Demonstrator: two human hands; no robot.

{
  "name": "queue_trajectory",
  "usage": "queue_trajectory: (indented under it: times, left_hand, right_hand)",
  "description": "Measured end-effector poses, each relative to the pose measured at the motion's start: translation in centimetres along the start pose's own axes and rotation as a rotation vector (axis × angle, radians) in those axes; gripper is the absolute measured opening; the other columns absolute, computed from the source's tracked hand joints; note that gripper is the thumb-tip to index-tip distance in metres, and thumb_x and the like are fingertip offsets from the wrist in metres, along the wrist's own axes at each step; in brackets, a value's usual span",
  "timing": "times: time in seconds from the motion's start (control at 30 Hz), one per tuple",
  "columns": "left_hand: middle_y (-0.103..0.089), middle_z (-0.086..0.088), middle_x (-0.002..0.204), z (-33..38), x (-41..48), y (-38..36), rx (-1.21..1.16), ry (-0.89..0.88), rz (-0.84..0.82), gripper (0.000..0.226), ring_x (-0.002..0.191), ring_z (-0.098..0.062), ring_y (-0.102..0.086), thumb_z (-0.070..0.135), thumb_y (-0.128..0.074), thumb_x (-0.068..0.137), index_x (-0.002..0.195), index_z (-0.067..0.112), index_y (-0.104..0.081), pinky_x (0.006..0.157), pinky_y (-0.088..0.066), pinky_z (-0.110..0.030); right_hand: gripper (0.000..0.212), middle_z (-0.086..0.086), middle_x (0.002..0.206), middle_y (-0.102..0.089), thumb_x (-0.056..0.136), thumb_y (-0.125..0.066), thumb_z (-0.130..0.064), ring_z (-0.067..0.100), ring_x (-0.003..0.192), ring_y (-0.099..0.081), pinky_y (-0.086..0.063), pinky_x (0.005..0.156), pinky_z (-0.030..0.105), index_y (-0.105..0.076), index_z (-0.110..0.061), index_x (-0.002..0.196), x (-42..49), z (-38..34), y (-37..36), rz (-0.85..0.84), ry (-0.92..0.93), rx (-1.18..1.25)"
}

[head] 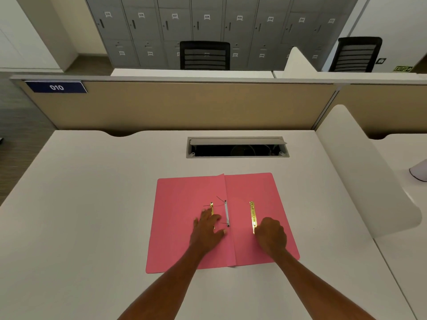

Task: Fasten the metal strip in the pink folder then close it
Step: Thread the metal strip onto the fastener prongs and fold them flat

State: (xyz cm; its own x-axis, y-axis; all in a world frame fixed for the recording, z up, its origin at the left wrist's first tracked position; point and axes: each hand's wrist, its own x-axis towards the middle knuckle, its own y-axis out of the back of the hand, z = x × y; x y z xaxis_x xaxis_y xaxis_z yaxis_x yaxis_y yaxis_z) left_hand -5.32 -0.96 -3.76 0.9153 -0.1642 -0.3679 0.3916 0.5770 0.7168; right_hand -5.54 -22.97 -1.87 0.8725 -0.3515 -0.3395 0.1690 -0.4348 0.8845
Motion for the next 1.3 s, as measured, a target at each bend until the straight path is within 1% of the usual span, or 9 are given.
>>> queue_trajectory:
  times: [0.27, 0.4, 0.47, 0.57, 0.63, 0.73, 0.83, 1.03, 1.3]
  left_hand:
    - [-0.021, -0.002, 0.179, 0.0, 0.1, 0.2, 0.011, 0.011, -0.015, 0.056, 0.168, -0.023, -0.014, 0.038, -0.065, 0.102, 0.154, 0.022, -0.052, 0.136, -0.012, -0.054]
    - [-0.030, -0.002, 0.175, 1.0, -0.9, 0.2, 0.018, -0.005, 0.129, 0.066, 0.166, -0.023, -0.023, 0.008, -0.058, 0.093, 0.156, 0.021, -0.049, 0.136, -0.013, -0.059]
    - [-0.048, -0.006, 0.164, 2.1, -1.9, -0.5, 0.016, -0.080, 0.343, 0.068, 0.159, -0.028, -0.039, 0.000, -0.060, 0.082, 0.148, 0.017, -0.059, 0.131, -0.029, -0.058]
    - [-0.071, -0.002, 0.131, 4.1, -2.4, -2.3, -0.078, -0.149, 0.525, 0.057, 0.122, -0.024, -0.068, -0.004, -0.062, 0.080, 0.131, 0.020, -0.072, 0.100, -0.058, -0.040]
    - [-0.073, 0.005, 0.125, 6.2, -2.3, -3.3, -0.262, -0.084, 0.427, 0.045, 0.108, -0.014, -0.069, 0.002, -0.056, 0.093, 0.129, 0.024, -0.072, 0.091, -0.059, -0.031]
    - [-0.078, 0.000, 0.127, 8.6, -1.2, -4.5, -0.479, 0.097, 0.171, 0.041, 0.115, -0.016, -0.071, 0.002, -0.051, 0.097, 0.125, 0.015, -0.077, 0.106, -0.056, -0.030]
    - [-0.079, -0.017, 0.102, 10.2, 0.2, -5.5, -0.585, 0.244, 0.038, 0.033, 0.093, -0.026, -0.069, -0.002, -0.052, 0.087, 0.100, 0.001, -0.082, 0.098, -0.062, -0.044]
    - [-0.077, -0.037, 0.095, 10.6, 2.3, -6.6, -0.651, 0.313, -0.002, 0.018, 0.083, -0.041, -0.078, 0.001, -0.066, 0.091, 0.088, -0.012, -0.079, 0.087, -0.066, -0.056]
    - [-0.077, -0.037, 0.093, 9.8, 2.1, -6.2, -0.831, 0.409, 0.006, 0.016, 0.071, -0.028, -0.069, -0.008, -0.063, 0.092, 0.090, -0.011, -0.079, 0.083, -0.066, -0.053]
  right_hand:
    - [0.017, 0.007, 0.106, -0.076, 0.102, -0.061, -0.017, 0.025, 0.096, -0.076, -0.060, 0.080, 0.032, -0.074, -0.009, 0.110, -1.0, -0.8, -1.2, 0.044, 0.069, -0.065]
    - [0.017, 0.007, 0.106, -0.076, 0.101, -0.065, -0.021, 0.025, 0.094, -0.076, -0.057, 0.076, 0.030, -0.074, -0.009, 0.110, -0.8, -0.8, -1.2, 0.038, 0.067, -0.039]
    - [0.017, 0.009, 0.104, -0.076, 0.099, -0.066, -0.021, 0.028, 0.094, -0.075, -0.051, 0.072, 0.029, -0.073, -0.008, 0.106, -0.7, -0.6, -1.1, 0.021, 0.060, -0.011]
    - [0.017, 0.010, 0.099, -0.074, 0.096, -0.067, -0.023, 0.029, 0.089, -0.072, -0.046, 0.070, 0.027, -0.071, -0.006, 0.100, -0.3, 0.0, -0.9, -0.005, 0.037, 0.045]
    - [0.018, 0.009, 0.092, -0.072, 0.095, -0.070, -0.023, 0.027, 0.081, -0.068, -0.046, 0.068, 0.027, -0.071, -0.005, 0.098, 0.2, 0.5, -0.6, -0.041, 0.014, 0.091]
    - [0.019, 0.006, 0.077, -0.066, 0.091, -0.076, -0.021, 0.025, 0.070, -0.062, -0.044, 0.064, 0.029, -0.070, -0.004, 0.085, 0.7, 1.3, 0.0, -0.110, -0.002, 0.171]
    - [0.025, 0.011, 0.063, -0.060, 0.085, -0.076, -0.018, 0.023, 0.060, -0.053, -0.041, 0.061, 0.032, -0.065, -0.005, 0.067, 0.9, 2.3, 0.4, -0.169, -0.005, 0.259]
    - [0.025, 0.018, 0.073, -0.073, 0.088, -0.072, -0.018, 0.019, 0.061, -0.055, -0.044, 0.061, 0.032, -0.072, 0.001, 0.072, 0.7, 3.8, 0.7, -0.204, 0.051, 0.310]
    - [0.008, 0.007, 0.087, -0.077, 0.094, -0.073, -0.015, 0.024, 0.077, -0.073, -0.062, 0.074, 0.042, -0.075, -0.007, 0.092, 0.6, 4.1, 0.6, -0.187, 0.103, 0.463]
